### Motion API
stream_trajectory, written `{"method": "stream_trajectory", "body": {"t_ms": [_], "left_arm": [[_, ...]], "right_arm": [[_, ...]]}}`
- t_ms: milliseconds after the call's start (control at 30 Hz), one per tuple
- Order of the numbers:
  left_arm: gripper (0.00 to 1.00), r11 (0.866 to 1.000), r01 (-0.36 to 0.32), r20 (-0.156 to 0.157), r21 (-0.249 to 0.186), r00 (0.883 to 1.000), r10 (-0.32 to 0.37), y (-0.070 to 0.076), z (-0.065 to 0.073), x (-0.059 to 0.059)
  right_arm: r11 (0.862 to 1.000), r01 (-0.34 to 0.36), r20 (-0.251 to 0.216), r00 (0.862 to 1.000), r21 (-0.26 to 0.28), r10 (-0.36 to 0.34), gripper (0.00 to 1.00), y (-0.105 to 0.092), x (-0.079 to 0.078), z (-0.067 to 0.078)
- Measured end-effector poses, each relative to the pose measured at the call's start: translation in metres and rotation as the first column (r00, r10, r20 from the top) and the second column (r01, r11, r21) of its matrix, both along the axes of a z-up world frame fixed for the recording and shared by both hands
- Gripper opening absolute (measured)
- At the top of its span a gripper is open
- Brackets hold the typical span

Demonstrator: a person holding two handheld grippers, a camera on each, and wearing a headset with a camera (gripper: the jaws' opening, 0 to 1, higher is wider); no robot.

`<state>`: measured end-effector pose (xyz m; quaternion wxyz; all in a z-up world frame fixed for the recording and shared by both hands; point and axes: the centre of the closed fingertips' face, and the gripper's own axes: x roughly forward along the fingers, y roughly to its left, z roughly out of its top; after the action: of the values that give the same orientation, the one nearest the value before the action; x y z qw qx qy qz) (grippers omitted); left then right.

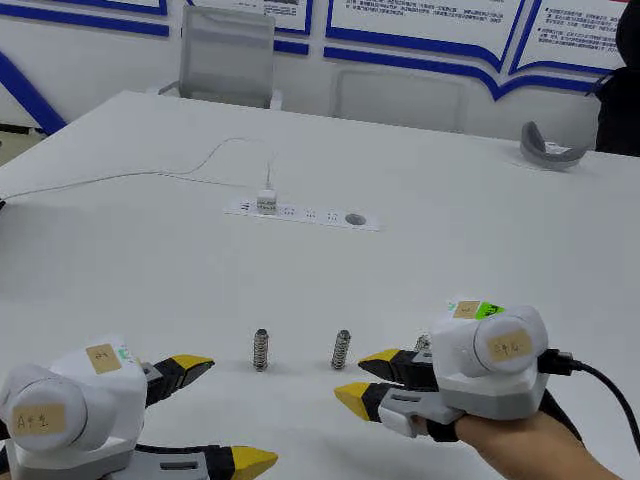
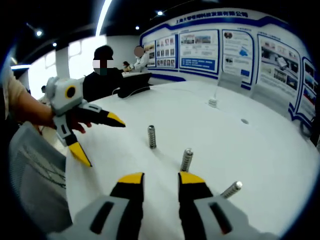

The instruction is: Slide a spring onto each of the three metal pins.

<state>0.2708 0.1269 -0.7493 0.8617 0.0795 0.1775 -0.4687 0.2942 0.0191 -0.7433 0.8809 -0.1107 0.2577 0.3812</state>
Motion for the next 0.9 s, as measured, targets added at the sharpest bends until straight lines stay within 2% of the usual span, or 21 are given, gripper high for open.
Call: {"method": "stream_trajectory", "body": {"t_ms": [900], "left_arm": [[0.76, 1.0, -0.001, 0.001, 0.003, 1.0, 0.001, -0.002, 0.002, -0.003]], "right_arm": [[0.993, 0.114, 0.042, 0.992, 0.016, -0.115, 0.38, -0.077, -0.01, 0.011]]}}
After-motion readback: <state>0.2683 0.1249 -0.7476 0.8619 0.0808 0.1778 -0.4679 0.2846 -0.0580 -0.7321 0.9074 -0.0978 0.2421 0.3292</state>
